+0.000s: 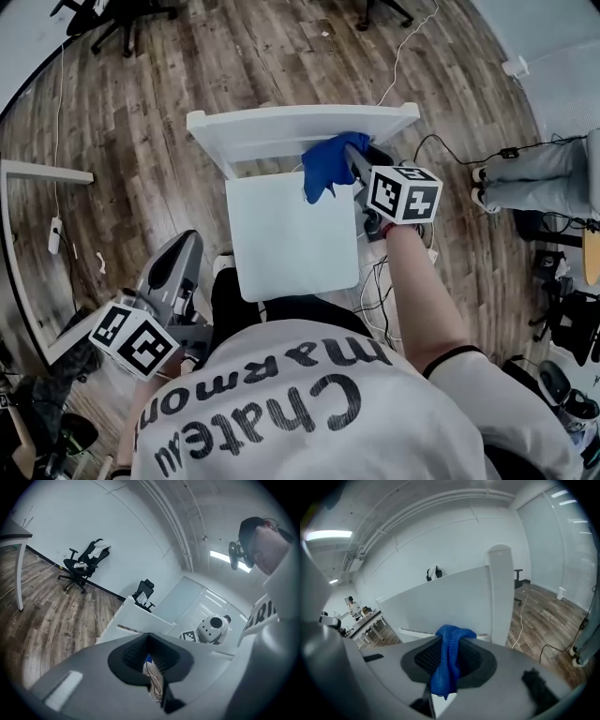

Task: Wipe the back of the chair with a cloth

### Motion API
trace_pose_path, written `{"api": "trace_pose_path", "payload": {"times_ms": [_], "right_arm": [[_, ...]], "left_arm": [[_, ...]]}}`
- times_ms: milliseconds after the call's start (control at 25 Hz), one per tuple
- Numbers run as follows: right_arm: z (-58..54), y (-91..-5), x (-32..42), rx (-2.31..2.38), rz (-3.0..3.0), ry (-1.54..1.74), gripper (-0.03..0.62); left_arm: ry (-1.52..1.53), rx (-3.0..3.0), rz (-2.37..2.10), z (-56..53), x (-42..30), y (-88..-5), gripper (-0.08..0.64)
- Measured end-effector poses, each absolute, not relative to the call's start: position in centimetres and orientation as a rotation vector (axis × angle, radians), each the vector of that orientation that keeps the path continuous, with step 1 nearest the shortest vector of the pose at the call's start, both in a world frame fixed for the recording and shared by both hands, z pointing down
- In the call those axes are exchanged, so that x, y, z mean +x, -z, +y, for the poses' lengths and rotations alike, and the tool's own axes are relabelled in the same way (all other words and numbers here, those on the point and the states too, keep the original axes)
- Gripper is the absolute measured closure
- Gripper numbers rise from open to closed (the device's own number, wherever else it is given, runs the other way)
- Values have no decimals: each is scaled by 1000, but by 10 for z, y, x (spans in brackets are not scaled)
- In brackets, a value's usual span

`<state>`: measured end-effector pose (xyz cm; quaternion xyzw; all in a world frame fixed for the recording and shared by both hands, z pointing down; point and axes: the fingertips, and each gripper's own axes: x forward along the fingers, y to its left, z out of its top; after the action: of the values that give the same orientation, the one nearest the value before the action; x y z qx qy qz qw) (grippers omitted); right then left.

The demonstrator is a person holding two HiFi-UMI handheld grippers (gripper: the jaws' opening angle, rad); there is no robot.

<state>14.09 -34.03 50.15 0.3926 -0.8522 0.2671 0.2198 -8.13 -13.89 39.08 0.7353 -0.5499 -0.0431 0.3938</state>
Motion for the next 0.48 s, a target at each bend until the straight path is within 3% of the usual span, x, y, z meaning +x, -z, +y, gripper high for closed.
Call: {"api": "trace_pose_path", "payload": {"times_ms": [480], "right_arm": [[-358,-499,207,1263,-2308,-821,505]], "left_arm": [[93,1914,-1354,-152,-45,-385,552]]}}
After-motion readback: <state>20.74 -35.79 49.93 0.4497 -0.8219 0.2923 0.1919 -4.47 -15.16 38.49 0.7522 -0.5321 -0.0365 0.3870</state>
